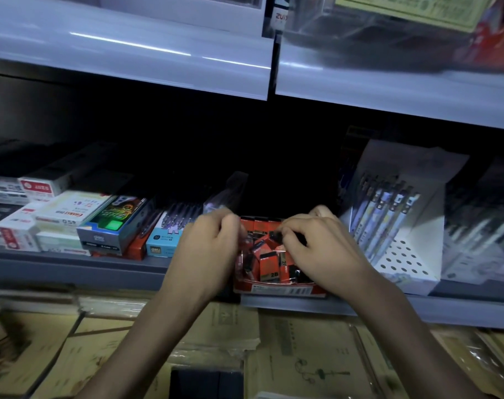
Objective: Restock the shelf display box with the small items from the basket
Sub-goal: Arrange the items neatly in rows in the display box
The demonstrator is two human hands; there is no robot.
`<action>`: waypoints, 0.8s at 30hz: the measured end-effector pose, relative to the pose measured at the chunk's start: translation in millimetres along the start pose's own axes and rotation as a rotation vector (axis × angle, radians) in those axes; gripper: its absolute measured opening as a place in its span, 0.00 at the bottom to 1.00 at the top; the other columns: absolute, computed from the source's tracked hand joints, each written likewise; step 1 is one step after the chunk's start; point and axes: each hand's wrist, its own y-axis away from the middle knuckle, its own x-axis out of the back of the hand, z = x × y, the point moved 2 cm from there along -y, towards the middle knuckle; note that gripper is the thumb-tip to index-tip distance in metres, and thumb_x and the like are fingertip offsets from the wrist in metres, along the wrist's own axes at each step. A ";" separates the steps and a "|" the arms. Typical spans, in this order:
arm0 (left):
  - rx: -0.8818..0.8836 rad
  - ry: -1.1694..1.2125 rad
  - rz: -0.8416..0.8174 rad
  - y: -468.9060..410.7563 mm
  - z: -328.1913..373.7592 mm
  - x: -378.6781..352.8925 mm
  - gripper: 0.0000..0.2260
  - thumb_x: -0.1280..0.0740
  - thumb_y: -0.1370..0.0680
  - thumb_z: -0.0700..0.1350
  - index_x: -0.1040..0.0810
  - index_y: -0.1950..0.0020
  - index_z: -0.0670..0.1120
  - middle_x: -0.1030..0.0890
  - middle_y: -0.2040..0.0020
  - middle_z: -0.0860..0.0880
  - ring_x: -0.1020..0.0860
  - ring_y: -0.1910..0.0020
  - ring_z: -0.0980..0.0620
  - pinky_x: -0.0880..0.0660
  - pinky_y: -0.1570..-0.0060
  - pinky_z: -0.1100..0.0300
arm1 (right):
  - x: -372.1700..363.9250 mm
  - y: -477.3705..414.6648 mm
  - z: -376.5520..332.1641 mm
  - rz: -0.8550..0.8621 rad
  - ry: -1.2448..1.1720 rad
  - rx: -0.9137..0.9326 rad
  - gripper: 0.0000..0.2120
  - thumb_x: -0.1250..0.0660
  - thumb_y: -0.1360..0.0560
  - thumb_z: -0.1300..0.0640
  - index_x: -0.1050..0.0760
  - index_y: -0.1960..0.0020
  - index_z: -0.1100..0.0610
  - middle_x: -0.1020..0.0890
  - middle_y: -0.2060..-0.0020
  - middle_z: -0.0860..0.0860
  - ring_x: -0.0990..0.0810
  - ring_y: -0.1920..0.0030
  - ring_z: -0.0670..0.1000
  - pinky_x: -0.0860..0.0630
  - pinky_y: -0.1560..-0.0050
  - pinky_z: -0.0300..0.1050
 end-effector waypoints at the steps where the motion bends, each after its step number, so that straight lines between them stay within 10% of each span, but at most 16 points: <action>1: 0.020 0.115 -0.012 -0.7 1.6 0.7 0.14 0.43 0.24 0.52 0.21 0.59 0.49 0.20 0.68 0.50 0.23 0.67 0.50 0.25 0.64 0.53 | 2.1 1.7 -1.6 0.036 -0.016 0.003 0.15 0.43 0.17 0.50 0.18 0.49 0.47 0.18 0.50 0.38 0.32 0.49 0.45 0.26 0.46 0.47; 8: 0.108 0.653 -0.174 10.3 14.3 -1.3 0.10 0.35 0.18 0.39 0.17 0.40 0.42 0.13 0.50 0.42 0.14 0.50 0.48 0.20 0.54 0.64 | 24.6 18.4 -14.0 0.190 -0.673 -0.124 0.10 0.31 0.19 0.57 0.16 0.46 0.43 0.21 0.67 0.53 0.25 0.69 0.47 0.29 0.68 0.44; 12: 0.055 0.684 -0.152 15.6 23.9 -6.7 0.11 0.31 0.21 0.38 0.16 0.40 0.41 0.12 0.49 0.46 0.14 0.51 0.55 0.22 0.57 0.68 | 30.8 22.7 -30.9 0.144 -0.940 -0.136 0.09 0.25 0.24 0.58 0.15 0.45 0.49 0.13 0.55 0.52 0.14 0.54 0.54 0.16 0.48 0.52; 16: 0.022 0.701 -0.127 19.8 36.3 -7.7 0.10 0.29 0.23 0.36 0.16 0.41 0.41 0.12 0.52 0.47 0.14 0.56 0.59 0.23 0.59 0.70 | 35.7 25.0 -28.1 0.166 -0.967 -0.155 0.10 0.24 0.26 0.60 0.15 0.46 0.51 0.13 0.54 0.51 0.13 0.54 0.51 0.17 0.48 0.46; 24: -0.437 -0.259 -0.024 23.2 17.9 -26.9 0.12 0.35 0.19 0.59 0.15 0.45 0.56 0.19 0.50 0.60 0.21 0.48 0.59 0.24 0.48 0.55 | 46.1 41.0 -9.0 0.476 -0.770 -0.203 0.08 0.27 0.24 0.64 0.24 0.51 0.54 0.17 0.58 0.50 0.16 0.59 0.45 0.20 0.59 0.38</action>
